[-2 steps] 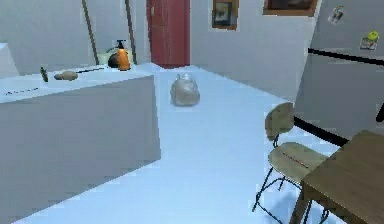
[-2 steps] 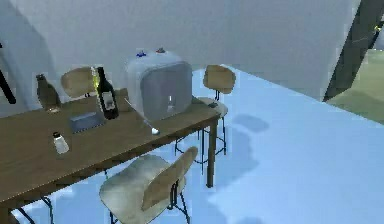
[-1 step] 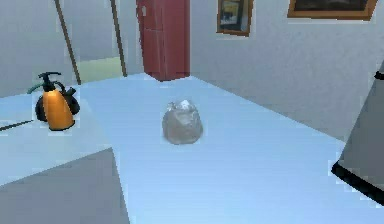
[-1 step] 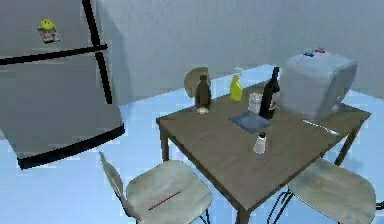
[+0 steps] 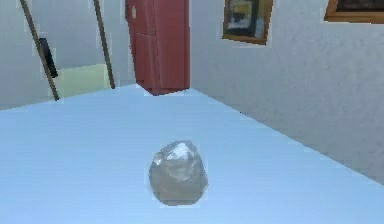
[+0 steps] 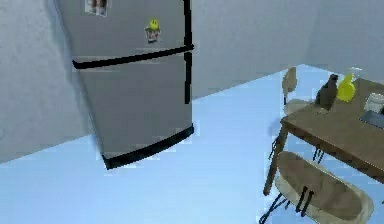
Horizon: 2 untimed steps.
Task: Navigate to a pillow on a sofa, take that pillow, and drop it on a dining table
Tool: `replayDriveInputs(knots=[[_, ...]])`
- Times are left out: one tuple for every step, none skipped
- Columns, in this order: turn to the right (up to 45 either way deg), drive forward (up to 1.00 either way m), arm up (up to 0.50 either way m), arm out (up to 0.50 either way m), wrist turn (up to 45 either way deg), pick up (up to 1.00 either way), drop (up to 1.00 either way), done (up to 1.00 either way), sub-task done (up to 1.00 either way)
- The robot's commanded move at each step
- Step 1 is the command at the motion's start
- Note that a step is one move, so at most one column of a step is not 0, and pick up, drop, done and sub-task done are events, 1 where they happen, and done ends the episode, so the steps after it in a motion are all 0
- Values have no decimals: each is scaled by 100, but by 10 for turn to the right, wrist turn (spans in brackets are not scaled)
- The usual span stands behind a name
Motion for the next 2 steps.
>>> replayDriveInputs(knots=[[450,0,0,0,0,0,0,0,0],[0,100,0,0,0,0,0,0,0]])
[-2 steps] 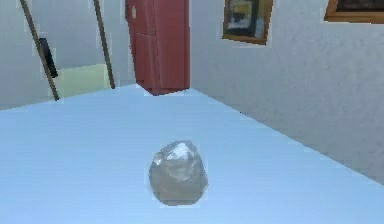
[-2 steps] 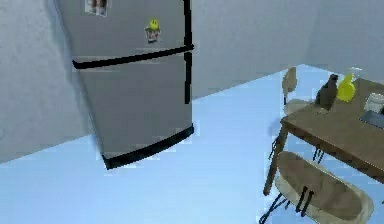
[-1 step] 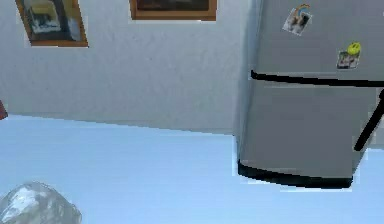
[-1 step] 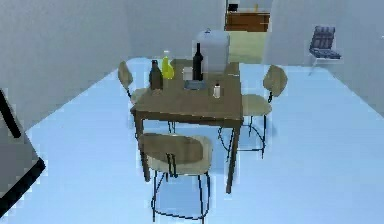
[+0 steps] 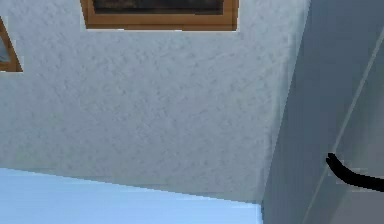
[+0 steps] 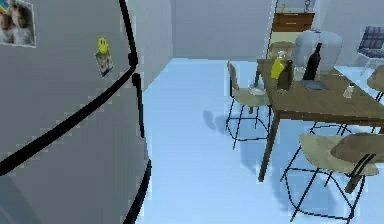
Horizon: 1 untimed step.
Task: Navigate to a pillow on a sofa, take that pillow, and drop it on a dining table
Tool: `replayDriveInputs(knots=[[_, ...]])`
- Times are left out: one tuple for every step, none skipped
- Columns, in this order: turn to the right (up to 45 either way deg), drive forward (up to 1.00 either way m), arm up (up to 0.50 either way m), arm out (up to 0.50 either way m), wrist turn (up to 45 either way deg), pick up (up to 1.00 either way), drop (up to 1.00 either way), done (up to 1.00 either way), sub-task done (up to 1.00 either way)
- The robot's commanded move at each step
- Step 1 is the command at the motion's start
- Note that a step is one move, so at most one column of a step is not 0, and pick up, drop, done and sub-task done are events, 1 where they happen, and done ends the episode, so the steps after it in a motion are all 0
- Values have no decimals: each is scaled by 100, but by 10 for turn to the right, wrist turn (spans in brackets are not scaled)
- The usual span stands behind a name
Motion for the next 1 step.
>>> replayDriveInputs(knots=[[30,0,0,0,0,0,0,0,0]])
